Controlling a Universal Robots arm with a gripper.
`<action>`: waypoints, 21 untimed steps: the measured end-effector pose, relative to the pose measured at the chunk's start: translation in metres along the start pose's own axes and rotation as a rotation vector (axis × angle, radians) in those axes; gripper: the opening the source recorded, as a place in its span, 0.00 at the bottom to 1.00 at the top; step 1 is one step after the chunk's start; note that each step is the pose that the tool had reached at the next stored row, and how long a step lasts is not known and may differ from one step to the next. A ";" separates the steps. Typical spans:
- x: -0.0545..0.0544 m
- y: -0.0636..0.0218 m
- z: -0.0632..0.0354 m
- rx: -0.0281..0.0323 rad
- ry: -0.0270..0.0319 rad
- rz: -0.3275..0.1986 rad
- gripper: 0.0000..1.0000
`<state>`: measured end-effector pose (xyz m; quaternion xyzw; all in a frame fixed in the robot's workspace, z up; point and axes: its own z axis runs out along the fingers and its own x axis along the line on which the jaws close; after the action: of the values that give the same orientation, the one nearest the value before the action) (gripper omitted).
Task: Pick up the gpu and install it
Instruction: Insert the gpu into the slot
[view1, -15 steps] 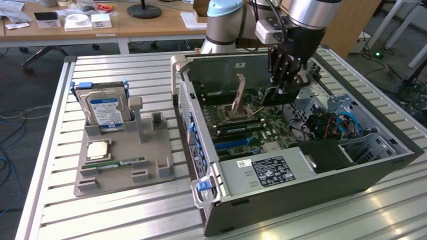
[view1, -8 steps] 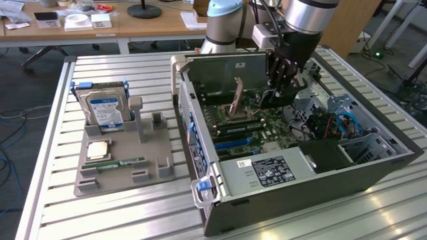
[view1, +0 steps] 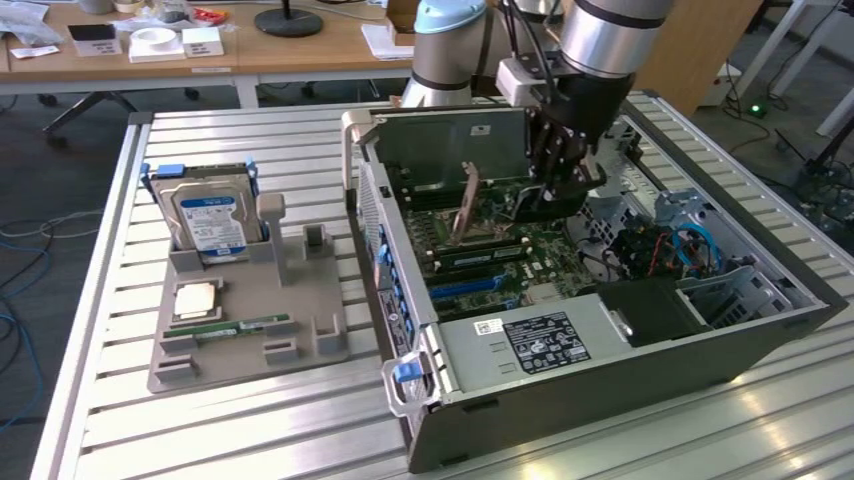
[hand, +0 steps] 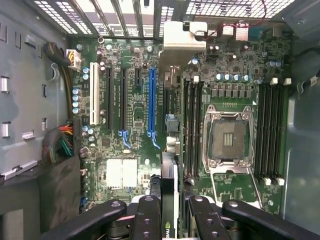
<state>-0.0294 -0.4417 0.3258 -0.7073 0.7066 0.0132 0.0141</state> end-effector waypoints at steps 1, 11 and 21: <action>0.000 0.0007 0.0009 0.0000 0.0000 0.000 0.26; 0.005 0.0059 0.0085 0.0000 0.0001 0.000 0.26; 0.006 0.0079 0.0135 0.0000 0.0001 0.000 0.26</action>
<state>-0.0373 -0.4467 0.3120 -0.7073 0.7066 0.0131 0.0141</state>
